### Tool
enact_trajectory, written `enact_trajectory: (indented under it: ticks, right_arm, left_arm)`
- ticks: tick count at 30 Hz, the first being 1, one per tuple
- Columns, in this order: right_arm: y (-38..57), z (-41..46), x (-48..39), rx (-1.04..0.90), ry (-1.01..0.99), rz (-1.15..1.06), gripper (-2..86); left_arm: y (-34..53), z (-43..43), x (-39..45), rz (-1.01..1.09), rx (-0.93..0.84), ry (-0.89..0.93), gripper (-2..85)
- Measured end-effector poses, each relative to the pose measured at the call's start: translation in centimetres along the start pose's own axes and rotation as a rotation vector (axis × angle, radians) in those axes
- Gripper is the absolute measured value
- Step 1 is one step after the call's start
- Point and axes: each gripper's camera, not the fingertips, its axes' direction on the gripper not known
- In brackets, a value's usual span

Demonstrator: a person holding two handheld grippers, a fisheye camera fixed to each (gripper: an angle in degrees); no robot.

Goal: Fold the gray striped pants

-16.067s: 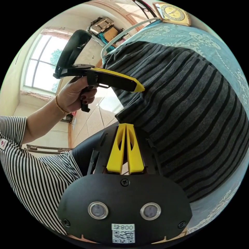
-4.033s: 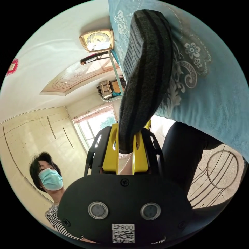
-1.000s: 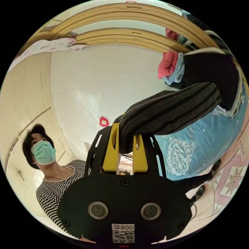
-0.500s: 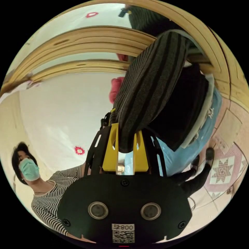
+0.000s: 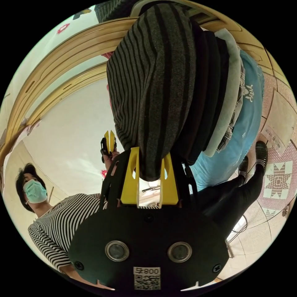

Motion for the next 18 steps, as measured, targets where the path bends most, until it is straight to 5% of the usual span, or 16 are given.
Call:
enact_trajectory:
  ticks: [5, 9, 18]
  right_arm:
    - [3.0, -3.0, -2.6, 0.037, 0.132, 0.032, 9.4]
    - [4.7, -5.6, -7.3, 0.118, 0.276, -0.041, 6.9]
    - [-4.5, 9.3, -25.7, -0.013, 0.693, -0.642, 0.6]
  left_arm:
    - [-6.1, 7.2, 2.2, 0.137, -0.242, -0.318, 0.5]
    - [-8.5, 5.7, 0.6, 0.095, -0.213, -0.281, 0.2]
    - [-13.5, -0.2, 0.7, 0.131, -0.203, -0.356, 0.0]
